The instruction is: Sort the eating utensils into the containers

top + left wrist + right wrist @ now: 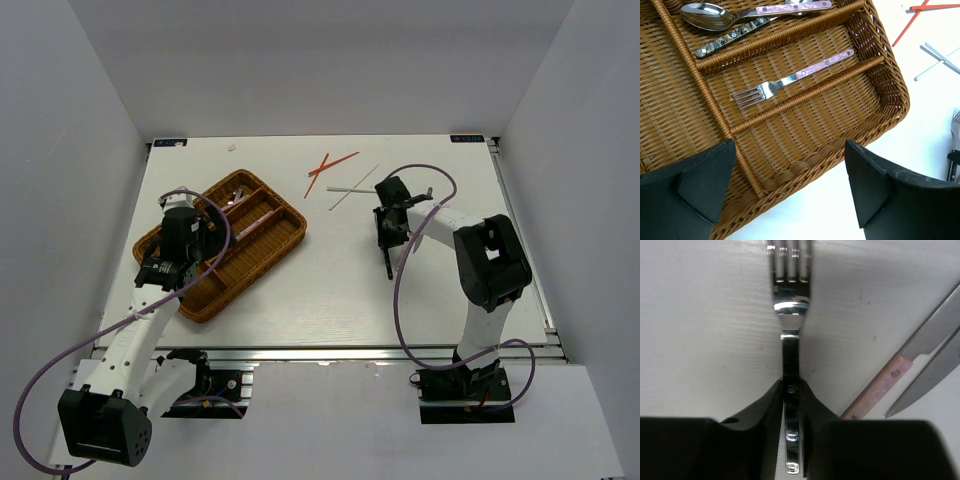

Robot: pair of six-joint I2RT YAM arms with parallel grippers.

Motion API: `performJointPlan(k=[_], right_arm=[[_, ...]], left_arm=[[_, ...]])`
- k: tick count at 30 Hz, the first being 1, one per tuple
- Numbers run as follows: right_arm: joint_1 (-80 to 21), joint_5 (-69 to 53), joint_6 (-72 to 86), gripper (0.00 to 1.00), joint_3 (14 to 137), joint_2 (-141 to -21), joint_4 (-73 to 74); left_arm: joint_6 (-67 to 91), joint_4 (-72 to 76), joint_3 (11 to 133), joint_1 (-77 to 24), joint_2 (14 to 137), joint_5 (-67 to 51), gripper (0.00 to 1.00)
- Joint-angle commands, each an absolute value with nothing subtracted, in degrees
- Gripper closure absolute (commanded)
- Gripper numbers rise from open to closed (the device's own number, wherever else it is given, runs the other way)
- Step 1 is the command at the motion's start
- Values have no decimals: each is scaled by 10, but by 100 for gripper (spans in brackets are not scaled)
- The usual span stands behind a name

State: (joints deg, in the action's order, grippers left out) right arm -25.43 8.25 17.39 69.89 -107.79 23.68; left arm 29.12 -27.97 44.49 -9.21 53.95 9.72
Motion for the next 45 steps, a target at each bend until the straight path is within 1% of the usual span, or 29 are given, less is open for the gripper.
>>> performJointPlan(k=[1,2,3,6,7,8,9,10,11,12,13,14,15,16,20,23,25,28,30,37,39,43,44,45], right_arm=[[-255,83,171,79,693,-1085,238],[-255,80,170,96,691,-1083,238],[-257,75,168,100,686,-1078,235],[-276,37,154,100,674,-1037,208],[-286,-20,148,100,662,-1004,195],[-288,-53,147,100,652,-985,163],[-291,-128,147,100,643,-967,145],[-297,-164,148,100,630,-935,130],[-302,-191,146,100,630,-921,123],[-308,-208,147,100,633,-912,126],[-328,-209,147,100,648,-897,134],[-337,-202,144,100,659,-891,148],[-346,-192,142,100,670,-889,180],[-363,-186,142,100,682,-887,196],[-406,-123,141,100,744,-886,271],[-441,-61,141,100,779,-894,331],[-460,-26,151,100,802,-898,358],[-486,15,159,100,823,-895,375],[-497,25,160,100,839,-897,392],[-541,42,166,100,874,-920,418],[-548,44,169,100,877,-921,419],[-557,41,172,100,894,-933,424],[-560,41,172,100,903,-938,429],[-565,40,172,100,905,-941,431]], left_arm=[[286,-278,439,-92,535,84,2],[287,-273,438,-93,536,77,2],[293,-267,434,-92,537,68,2],[311,-231,428,-92,548,0,2],[330,-215,422,-92,560,-74,2],[344,-166,418,-92,566,-114,2],[378,-135,411,-92,573,-157,2],[402,-93,393,-94,577,-200,2],[430,1,382,-96,589,-277,2],[477,51,373,-100,595,-304,2],[490,91,366,-115,598,-321,2],[493,128,369,-124,604,-328,2],[473,133,374,-132,607,-329,2],[455,125,383,-143,611,-324,2],[379,13,434,-147,641,-281,4],[367,7,446,-149,657,-276,9],[359,4,447,-153,657,-273,11],[354,3,446,-154,661,-268,11],[352,3,446,-156,666,-272,13],[359,14,443,-165,682,-287,17],[360,15,443,-165,685,-286,22],[368,32,439,-167,686,-293,26],[370,37,437,-168,686,-294,30],[372,39,437,-169,688,-295,37]])
